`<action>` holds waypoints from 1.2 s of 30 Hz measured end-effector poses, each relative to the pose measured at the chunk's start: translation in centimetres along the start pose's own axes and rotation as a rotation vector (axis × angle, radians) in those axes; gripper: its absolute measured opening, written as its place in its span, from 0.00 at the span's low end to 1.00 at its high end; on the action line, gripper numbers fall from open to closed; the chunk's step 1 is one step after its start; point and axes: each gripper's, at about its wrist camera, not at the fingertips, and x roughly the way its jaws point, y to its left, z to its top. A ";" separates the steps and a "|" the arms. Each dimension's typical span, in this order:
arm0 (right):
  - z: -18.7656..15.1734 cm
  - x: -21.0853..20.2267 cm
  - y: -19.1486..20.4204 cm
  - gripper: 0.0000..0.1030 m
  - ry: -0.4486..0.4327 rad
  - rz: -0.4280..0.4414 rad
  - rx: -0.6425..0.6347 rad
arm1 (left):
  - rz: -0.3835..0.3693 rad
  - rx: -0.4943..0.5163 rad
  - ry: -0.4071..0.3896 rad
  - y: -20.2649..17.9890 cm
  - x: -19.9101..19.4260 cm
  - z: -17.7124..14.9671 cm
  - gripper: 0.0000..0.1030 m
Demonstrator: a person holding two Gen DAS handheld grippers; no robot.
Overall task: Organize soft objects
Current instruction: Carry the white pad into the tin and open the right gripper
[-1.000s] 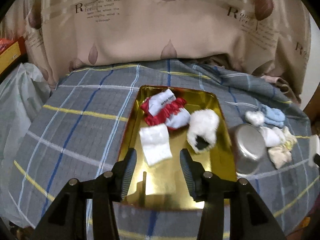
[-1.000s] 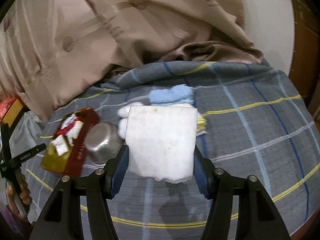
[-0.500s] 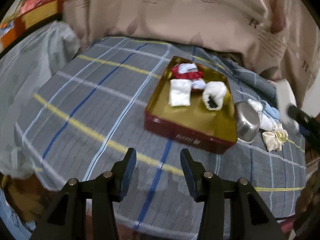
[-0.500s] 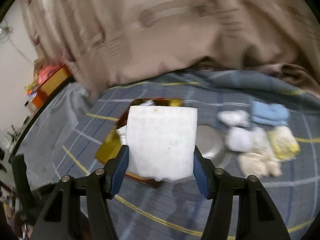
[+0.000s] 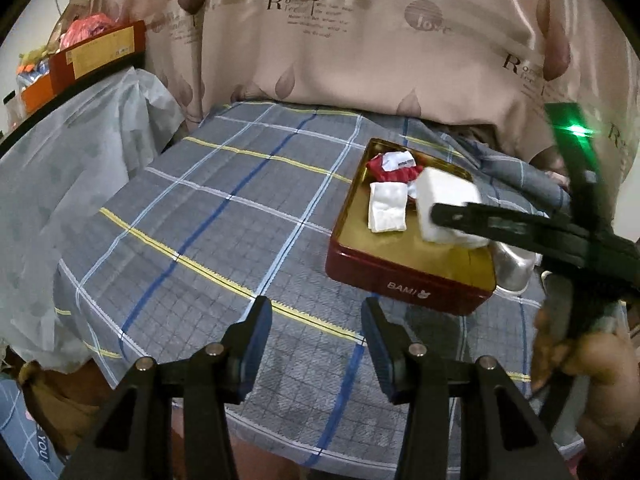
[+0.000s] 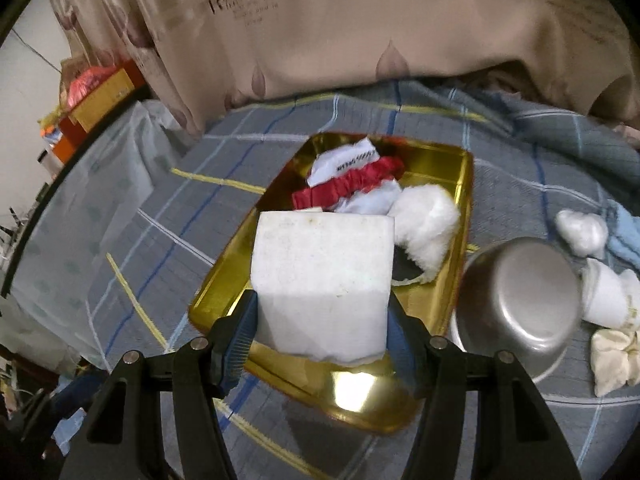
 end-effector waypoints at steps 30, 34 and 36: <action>2.9 -4.5 -7.3 0.72 -0.076 -0.172 -0.036 | -0.015 0.085 0.004 -2.0 0.2 -0.8 0.47; 3.7 -5.5 -13.3 0.72 -0.049 -0.232 0.036 | -0.018 0.096 0.000 -2.4 0.1 -1.0 0.47; 3.7 -5.5 -15.6 0.72 -0.028 -0.265 0.062 | -0.018 0.098 -0.002 -2.6 0.0 -1.0 0.48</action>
